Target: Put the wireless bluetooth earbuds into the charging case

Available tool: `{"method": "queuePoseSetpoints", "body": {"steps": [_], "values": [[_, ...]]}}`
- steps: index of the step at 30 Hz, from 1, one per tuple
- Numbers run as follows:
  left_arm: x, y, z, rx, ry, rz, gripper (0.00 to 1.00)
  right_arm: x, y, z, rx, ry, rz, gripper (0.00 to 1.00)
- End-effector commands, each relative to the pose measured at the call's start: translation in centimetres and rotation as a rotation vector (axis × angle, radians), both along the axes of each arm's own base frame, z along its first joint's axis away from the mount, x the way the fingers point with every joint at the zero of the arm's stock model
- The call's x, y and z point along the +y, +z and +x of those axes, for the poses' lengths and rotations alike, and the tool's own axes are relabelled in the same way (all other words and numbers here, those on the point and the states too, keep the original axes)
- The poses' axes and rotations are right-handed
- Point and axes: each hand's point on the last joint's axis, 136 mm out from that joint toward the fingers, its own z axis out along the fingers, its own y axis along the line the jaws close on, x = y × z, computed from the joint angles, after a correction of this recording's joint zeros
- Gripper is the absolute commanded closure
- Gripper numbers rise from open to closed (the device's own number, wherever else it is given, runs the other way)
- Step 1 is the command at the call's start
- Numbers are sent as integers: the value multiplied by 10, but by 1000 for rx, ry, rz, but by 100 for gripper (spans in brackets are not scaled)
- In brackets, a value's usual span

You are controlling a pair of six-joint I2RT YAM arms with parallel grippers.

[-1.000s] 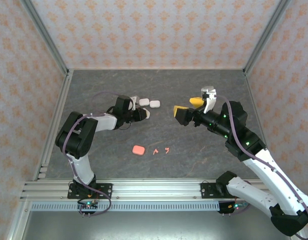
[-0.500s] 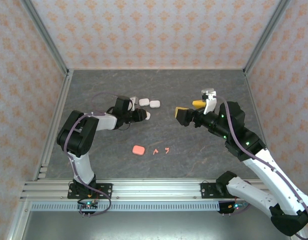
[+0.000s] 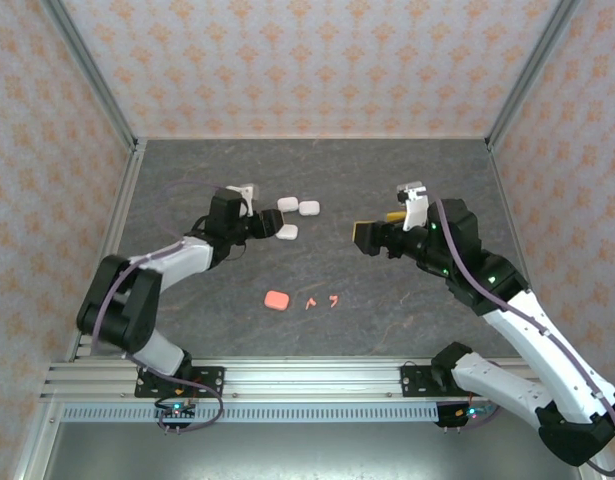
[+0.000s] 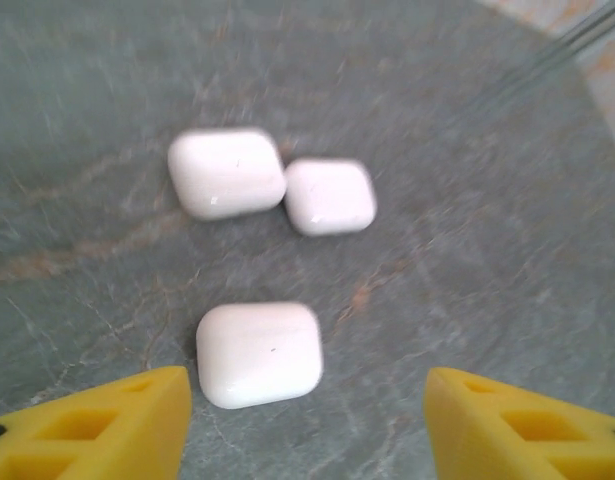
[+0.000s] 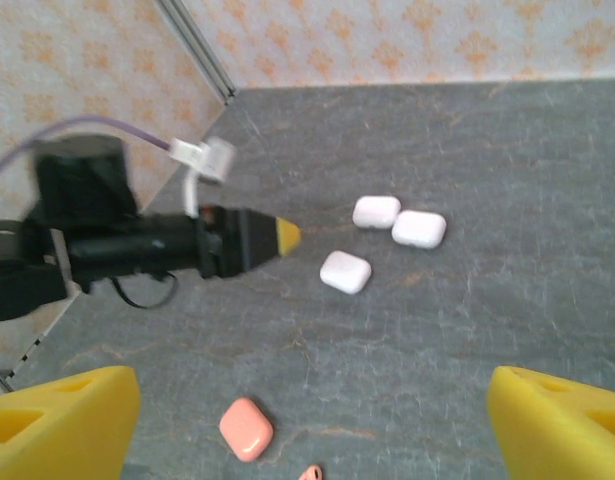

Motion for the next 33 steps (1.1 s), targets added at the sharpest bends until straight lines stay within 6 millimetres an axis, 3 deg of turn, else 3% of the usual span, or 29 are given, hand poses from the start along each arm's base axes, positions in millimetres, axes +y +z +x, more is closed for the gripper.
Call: {"method": "queuePoseSetpoints", "body": {"steps": [1, 9, 18, 25, 33], "values": [[22, 18, -15, -29, 63, 52, 34, 0, -18, -5, 69, -6, -28, 14], [55, 59, -67, -102, 199, 7, 22, 42, -68, -17, 180, 95, -105, 18], [102, 63, -121, -61, 339, 124, 13, 106, -136, -37, 248, 280, -359, 17], [120, 68, -134, -46, 397, 193, 12, 149, -192, -48, 224, 448, -687, 16], [127, 73, -139, -54, 417, 224, 11, 185, -240, -52, 237, 573, -854, 16]]}}
